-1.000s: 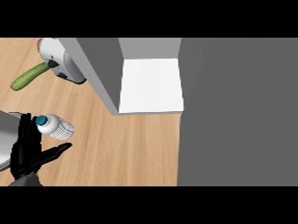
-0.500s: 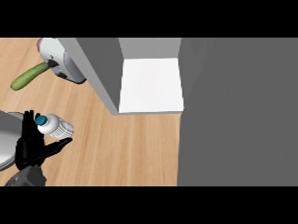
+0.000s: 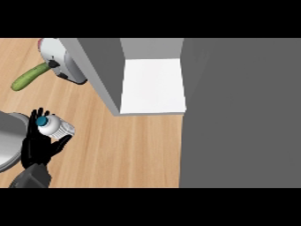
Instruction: Pick up the bottled water, place it into the cabinet and close the cabinet
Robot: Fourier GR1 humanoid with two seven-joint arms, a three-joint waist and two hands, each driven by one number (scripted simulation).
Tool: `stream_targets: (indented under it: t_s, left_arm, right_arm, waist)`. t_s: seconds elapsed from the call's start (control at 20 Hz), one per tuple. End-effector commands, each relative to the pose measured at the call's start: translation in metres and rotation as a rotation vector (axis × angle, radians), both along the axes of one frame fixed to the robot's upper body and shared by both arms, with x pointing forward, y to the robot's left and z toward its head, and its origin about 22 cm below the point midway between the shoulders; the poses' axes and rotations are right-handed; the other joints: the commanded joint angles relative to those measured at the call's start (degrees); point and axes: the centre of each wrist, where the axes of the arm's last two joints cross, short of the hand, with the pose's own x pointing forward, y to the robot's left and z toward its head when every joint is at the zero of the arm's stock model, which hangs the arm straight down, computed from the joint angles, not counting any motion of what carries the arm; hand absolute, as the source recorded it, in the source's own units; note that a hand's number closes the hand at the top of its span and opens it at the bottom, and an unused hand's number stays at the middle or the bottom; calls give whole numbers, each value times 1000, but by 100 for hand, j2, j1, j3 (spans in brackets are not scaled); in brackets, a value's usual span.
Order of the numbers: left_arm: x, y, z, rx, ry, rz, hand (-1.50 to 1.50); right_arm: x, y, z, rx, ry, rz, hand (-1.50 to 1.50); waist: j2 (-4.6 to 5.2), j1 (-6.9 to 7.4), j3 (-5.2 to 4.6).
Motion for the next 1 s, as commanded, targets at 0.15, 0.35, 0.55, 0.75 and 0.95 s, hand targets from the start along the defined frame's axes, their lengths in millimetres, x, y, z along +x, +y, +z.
stream_targets:
  t_s: [0.15,0.35,0.55,0.75,0.95]
  left_arm:
    - [18,0,9,-53,-56,1,150]
    - [13,-24,-4,-53,-81,2,150]
    - [30,-52,0,-41,-90,-83,150]
    - [23,-98,-12,-28,-109,-254,150]
    - [21,-97,-6,-1,-193,-224,150]
  right_arm:
    - [-4,2,32,21,-52,11,-150]
    - [-5,2,33,23,-43,16,-150]
    - [-6,-2,29,3,-63,16,-150]
    - [-4,-6,17,13,-56,9,-150]
    - [-10,-4,16,18,-32,-8,-150]
  waist:
    - [-13,23,6]
    - [-2,3,2]
    - [-24,10,9]
    - [-38,57,15]
    - [-68,105,19]
